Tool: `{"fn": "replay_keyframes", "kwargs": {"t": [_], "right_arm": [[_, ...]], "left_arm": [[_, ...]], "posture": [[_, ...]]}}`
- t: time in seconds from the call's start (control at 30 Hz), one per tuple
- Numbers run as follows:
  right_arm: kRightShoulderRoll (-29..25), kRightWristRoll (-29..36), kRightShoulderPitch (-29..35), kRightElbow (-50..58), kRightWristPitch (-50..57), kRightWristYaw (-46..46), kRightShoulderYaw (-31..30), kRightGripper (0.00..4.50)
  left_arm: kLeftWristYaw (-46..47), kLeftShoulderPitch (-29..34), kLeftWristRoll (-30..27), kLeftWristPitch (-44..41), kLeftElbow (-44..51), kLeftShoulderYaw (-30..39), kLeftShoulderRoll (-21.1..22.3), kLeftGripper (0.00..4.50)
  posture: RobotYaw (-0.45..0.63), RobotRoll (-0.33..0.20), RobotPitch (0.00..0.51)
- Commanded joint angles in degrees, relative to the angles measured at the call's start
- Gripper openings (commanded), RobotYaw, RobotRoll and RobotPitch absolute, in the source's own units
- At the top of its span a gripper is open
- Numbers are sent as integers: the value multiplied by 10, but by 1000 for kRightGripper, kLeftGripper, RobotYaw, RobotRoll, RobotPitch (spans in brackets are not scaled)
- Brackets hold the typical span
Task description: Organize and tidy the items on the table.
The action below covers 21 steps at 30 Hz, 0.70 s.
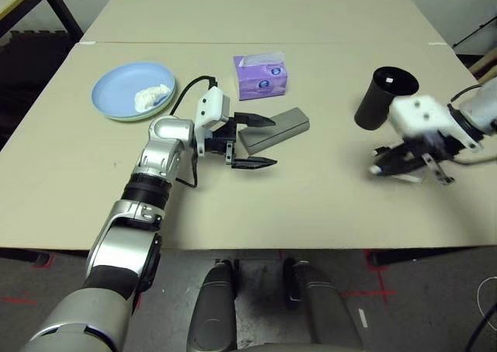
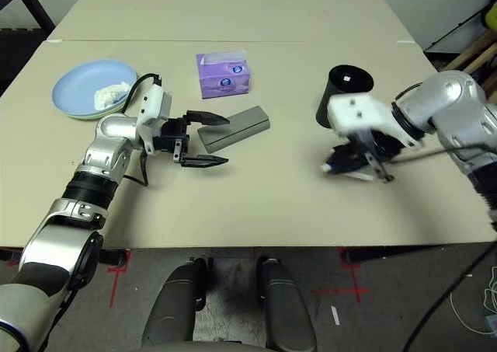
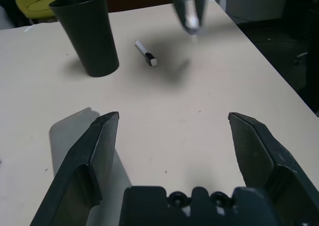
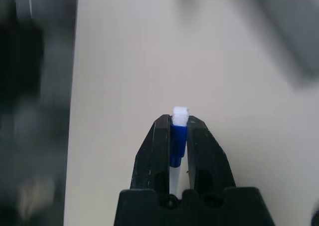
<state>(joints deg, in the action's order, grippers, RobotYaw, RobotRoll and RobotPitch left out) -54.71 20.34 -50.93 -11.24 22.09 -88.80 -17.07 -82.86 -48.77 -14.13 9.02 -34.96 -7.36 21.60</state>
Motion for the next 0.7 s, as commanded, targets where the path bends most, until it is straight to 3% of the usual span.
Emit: {"fn": "replay_keyframes", "kwargs": {"t": [0.03,0.23,0.4,0.57,0.7], "right_arm": [[46,51,5,5,70,86,88,305],[175,97,41,15,56,276,237,305],[271,117,52,35,-6,408,322,305],[316,115,42,37,-74,500,371,305],[314,87,43,25,-129,544,377,305]], "left_arm": [[-3,0,8,9,-9,-4,5,4500],[-2,1,8,9,-8,-4,6,4500],[-2,2,7,6,-7,-3,7,4500],[-2,3,6,4,-7,-3,7,4500],[0,3,6,3,-6,-2,7,4500]], "posture": [[79,0,189],[78,0,188],[77,0,189],[80,0,190],[81,0,190]]}}
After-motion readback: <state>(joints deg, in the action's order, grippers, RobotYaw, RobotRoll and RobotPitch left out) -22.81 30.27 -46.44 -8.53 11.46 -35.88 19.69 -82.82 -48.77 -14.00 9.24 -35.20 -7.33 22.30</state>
